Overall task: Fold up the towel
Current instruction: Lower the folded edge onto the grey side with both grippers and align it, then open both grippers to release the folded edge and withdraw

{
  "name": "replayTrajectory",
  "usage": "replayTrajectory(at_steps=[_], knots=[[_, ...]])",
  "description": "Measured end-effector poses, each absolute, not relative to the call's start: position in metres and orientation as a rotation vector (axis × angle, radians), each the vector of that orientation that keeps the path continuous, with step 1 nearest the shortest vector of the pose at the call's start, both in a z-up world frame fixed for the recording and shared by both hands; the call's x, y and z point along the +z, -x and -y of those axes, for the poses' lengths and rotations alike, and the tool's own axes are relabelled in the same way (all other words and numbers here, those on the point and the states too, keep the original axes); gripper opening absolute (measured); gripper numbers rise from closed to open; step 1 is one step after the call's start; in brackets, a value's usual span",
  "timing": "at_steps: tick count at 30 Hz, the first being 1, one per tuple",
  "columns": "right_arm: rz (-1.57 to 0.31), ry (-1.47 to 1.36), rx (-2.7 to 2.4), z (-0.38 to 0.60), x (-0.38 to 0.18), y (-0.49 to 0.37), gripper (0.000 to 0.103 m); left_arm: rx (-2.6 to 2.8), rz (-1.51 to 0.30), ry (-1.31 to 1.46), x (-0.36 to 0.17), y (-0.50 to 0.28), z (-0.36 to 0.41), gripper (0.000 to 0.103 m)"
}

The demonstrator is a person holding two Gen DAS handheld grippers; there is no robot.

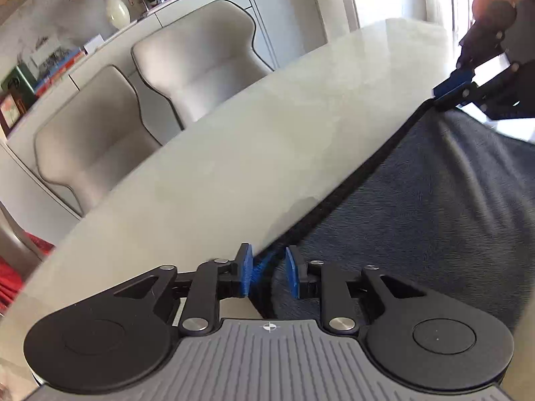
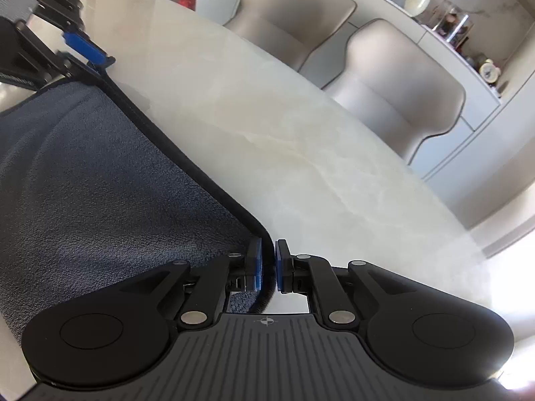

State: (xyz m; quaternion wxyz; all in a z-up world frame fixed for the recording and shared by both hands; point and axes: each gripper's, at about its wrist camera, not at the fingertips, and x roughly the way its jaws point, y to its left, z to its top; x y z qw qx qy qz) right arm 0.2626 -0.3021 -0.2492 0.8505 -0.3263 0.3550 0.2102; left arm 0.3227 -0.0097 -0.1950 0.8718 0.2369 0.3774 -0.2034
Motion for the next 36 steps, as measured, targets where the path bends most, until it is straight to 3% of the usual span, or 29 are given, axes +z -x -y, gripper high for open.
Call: replayTrajectory(at_steps=[13,21,36], knots=[[-0.768,0.661,0.463,0.303,-0.251,-0.264,0.011,-0.38,-0.883,-0.381,-0.204,-0.335,-0.005,0.029],[-0.757,0.655,0.456,0.306,-0.253,-0.264,0.012,-0.395,-0.874,-0.425,-0.203,-0.329,0.003,0.005],[-0.751,0.566,0.427,0.32,-0.246,-0.277,0.01,-0.353,-0.846,-0.41,-0.203,-0.33,0.007,0.004]])
